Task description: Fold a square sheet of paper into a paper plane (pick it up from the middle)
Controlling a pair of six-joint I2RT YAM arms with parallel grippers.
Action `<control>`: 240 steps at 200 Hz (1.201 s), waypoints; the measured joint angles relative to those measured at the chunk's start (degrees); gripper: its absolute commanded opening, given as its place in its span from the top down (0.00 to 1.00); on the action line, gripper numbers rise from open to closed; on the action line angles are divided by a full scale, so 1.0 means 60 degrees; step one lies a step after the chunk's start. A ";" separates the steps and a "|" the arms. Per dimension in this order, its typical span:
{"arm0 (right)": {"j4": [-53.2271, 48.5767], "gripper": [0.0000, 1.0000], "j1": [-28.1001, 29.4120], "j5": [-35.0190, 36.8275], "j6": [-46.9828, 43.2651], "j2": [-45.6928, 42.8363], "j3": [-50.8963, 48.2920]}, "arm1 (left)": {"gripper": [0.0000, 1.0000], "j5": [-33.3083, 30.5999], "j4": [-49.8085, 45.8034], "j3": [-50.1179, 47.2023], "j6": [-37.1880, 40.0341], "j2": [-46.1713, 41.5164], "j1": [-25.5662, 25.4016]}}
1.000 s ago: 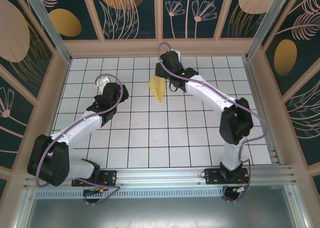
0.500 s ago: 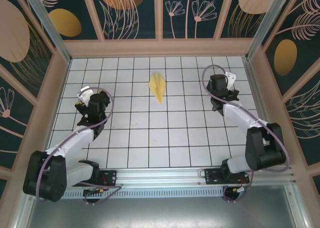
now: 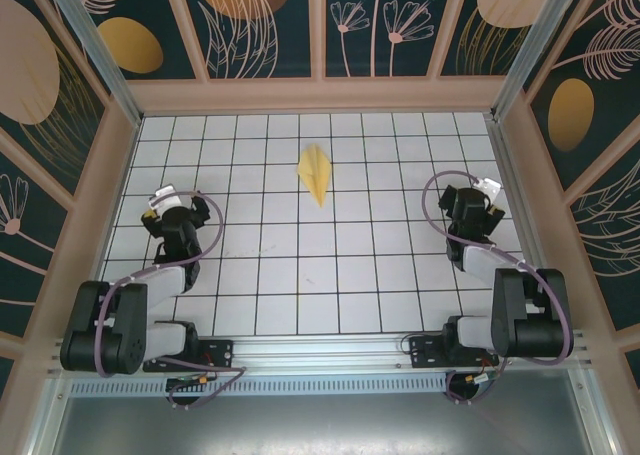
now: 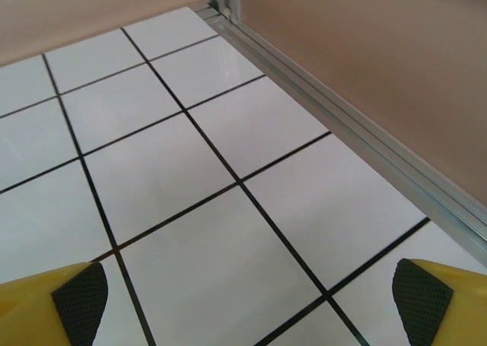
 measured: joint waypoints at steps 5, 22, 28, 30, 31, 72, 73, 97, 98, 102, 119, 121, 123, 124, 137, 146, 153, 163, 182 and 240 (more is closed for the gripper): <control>0.0280 0.01 -0.0022 -0.0135 -0.0087 0.0000 -0.0106 | 0.01 0.0109 0.0306 -0.0080 0.0087 0.0157 0.0011; 0.1166 0.01 -0.0055 -0.0612 -0.0393 0.0000 -0.0382 | 0.02 0.0554 0.1206 -0.0222 0.0379 0.0594 0.0066; 0.1486 0.01 -0.0055 -0.0790 -0.0510 0.0015 -0.0470 | 0.02 0.0703 0.1519 -0.0240 0.0488 0.0703 0.0076; 0.1592 0.01 -0.0055 -0.0849 -0.0528 0.0018 -0.0495 | 0.01 0.0754 0.1628 -0.0244 0.0503 0.0736 0.0080; 0.1621 0.01 -0.0055 -0.0871 -0.0535 0.0022 -0.0503 | 0.01 0.0769 0.1657 -0.0244 0.0510 0.0747 0.0080; 0.3399 0.01 -0.0120 -0.1869 -0.0787 0.0648 -0.0896 | 0.02 0.1650 0.3359 -0.0310 0.0863 0.1370 0.0288; 0.3421 0.01 -0.0120 -0.1883 -0.0787 0.0667 -0.0900 | 0.01 0.1679 0.3406 -0.0313 0.0867 0.1395 0.0299; 0.4178 0.01 -0.0135 -0.2357 -0.0863 0.1282 -0.1027 | 0.02 0.2036 0.3993 -0.0408 0.0925 0.1869 0.0382; 0.4204 0.01 -0.0135 -0.2368 -0.0863 0.1300 -0.1035 | 0.01 0.2047 0.4000 -0.0408 0.0929 0.1883 0.0382; 0.4382 0.01 -0.0135 -0.2448 -0.0878 0.1402 -0.1078 | 0.01 0.2087 0.4065 -0.0423 0.0929 0.1953 0.0397; 0.4885 0.01 -0.0146 -0.2758 -0.1020 0.1745 -0.1275 | 0.02 0.2255 0.4360 -0.0495 0.0933 0.2164 0.0452; 0.4936 0.01 -0.0146 -0.2790 -0.1027 0.1770 -0.1304 | 0.02 0.2269 0.4401 -0.0510 0.0933 0.2178 0.0455; 0.4987 0.01 -0.0146 -0.2816 -0.1038 0.1796 -0.1330 | 0.02 0.2277 0.4422 -0.0517 0.0933 0.2186 0.0455; 0.5005 0.01 -0.0146 -0.2827 -0.1038 0.1800 -0.1337 | 0.02 0.2280 0.4441 -0.0525 0.0933 0.2193 0.0455; 0.5417 0.01 -0.0146 -0.3002 -0.1111 0.1938 -0.1519 | 0.01 0.2361 0.4583 -0.0576 0.0933 0.2237 0.0481; 0.5723 0.01 -0.0142 -0.3096 -0.1158 0.2047 -0.1628 | 0.01 0.2419 0.4659 -0.0597 0.0933 0.2240 0.0503; 0.5847 0.01 -0.0142 -0.3147 -0.1217 0.2102 -0.1679 | 0.01 0.2459 0.4717 -0.0605 0.0933 0.2240 0.0506; 0.5978 0.01 -0.0142 -0.3246 -0.1260 0.2149 -0.1708 | 0.01 0.2488 0.4841 -0.0630 0.0933 0.2240 0.0506; 0.6218 0.01 -0.0142 -0.3359 -0.1286 0.2164 -0.1705 | 0.02 0.2433 0.4998 -0.0674 0.0925 0.2240 0.0506; 0.6397 0.01 -0.0146 -0.3464 -0.1286 0.2164 -0.1705 | 0.02 0.2244 0.5209 -0.0761 0.0929 0.2240 0.0506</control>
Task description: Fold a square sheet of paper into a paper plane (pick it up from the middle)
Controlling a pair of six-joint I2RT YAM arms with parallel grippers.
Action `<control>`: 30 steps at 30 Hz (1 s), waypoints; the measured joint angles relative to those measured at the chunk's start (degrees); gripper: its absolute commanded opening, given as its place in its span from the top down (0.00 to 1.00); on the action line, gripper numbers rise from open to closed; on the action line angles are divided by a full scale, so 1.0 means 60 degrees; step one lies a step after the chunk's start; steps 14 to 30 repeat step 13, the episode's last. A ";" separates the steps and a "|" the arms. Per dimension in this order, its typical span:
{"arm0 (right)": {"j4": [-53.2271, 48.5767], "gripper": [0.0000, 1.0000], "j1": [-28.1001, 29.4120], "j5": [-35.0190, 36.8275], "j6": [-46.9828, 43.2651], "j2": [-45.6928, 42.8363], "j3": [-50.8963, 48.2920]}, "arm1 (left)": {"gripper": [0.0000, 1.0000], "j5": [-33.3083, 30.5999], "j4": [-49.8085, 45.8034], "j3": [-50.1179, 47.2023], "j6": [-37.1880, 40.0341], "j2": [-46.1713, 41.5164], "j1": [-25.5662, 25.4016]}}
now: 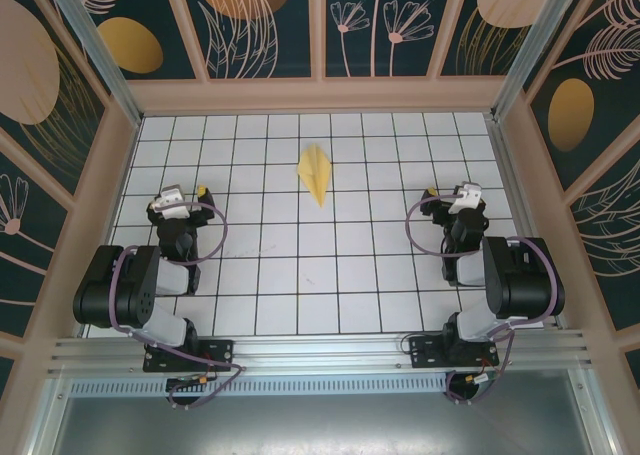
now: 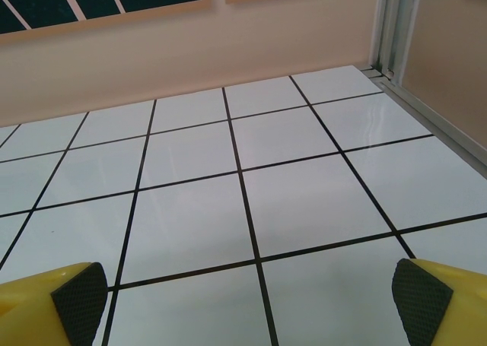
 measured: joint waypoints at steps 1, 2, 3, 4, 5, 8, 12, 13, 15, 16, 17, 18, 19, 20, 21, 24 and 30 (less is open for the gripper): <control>0.0000 0.01 0.0000 0.0000 0.0000 0.0000 0.0000 | 0.01 0.0033 0.0004 0.0000 0.0000 0.0000 0.0000; 0.0000 0.01 0.0000 0.0000 0.0000 0.0000 0.0000 | 0.02 0.0069 0.0007 0.0000 0.0007 0.0000 0.0000; 0.0000 0.01 0.0000 -0.0004 0.0000 0.0000 0.0000 | 0.02 0.0135 0.0007 -0.0004 0.0029 0.0000 0.0000; 0.0000 0.01 0.0000 -0.0004 0.0000 0.0000 0.0000 | 0.01 0.0211 -0.0004 0.0004 0.0044 0.0000 0.0000; 0.0000 0.01 0.0000 -0.0004 0.0000 0.0000 0.0000 | 0.01 0.0248 -0.0015 0.0011 0.0058 0.0004 0.0000; 0.0000 0.01 0.0004 -0.0015 0.0000 0.0000 0.0000 | 0.02 0.0350 -0.0091 0.0080 0.0069 0.0015 0.0000; 0.0000 0.01 0.0004 -0.0033 0.0000 0.0000 0.0000 | 0.02 0.0492 -0.0124 0.0135 0.0076 0.0047 0.0000; 0.0000 0.01 0.0000 -0.0033 0.0000 0.0000 0.0000 | 0.01 0.0525 -0.0127 0.0135 0.0102 0.0047 0.0000; 0.0000 0.01 0.0000 -0.0033 0.0000 0.0000 0.0000 | 0.01 0.0525 -0.0127 0.0135 0.0102 0.0047 0.0000; 0.0000 0.01 0.0000 -0.0033 0.0000 0.0000 0.0000 | 0.01 0.0525 -0.0127 0.0135 0.0102 0.0047 0.0000; 0.0000 0.01 0.0000 -0.0033 0.0000 0.0000 0.0000 | 0.01 0.0525 -0.0127 0.0135 0.0102 0.0047 0.0000; 0.0000 0.01 0.0000 -0.0033 0.0000 0.0000 0.0000 | 0.01 0.0525 -0.0127 0.0135 0.0102 0.0047 0.0000; 0.0000 0.01 0.0000 -0.0033 0.0000 0.0000 0.0000 | 0.01 0.0525 -0.0127 0.0135 0.0102 0.0047 0.0000; 0.0000 0.01 0.0000 -0.0033 0.0000 0.0000 0.0000 | 0.01 0.0525 -0.0127 0.0135 0.0102 0.0047 0.0000; 0.0000 0.01 0.0000 -0.0033 0.0000 0.0000 0.0000 | 0.01 0.0525 -0.0127 0.0135 0.0102 0.0047 0.0000; 0.0000 0.01 0.0000 -0.0033 0.0000 0.0000 0.0000 | 0.01 0.0525 -0.0127 0.0135 0.0102 0.0047 0.0000; 0.0000 0.01 0.0000 -0.0033 0.0000 0.0000 0.0000 | 0.01 0.0525 -0.0127 0.0135 0.0102 0.0047 0.0000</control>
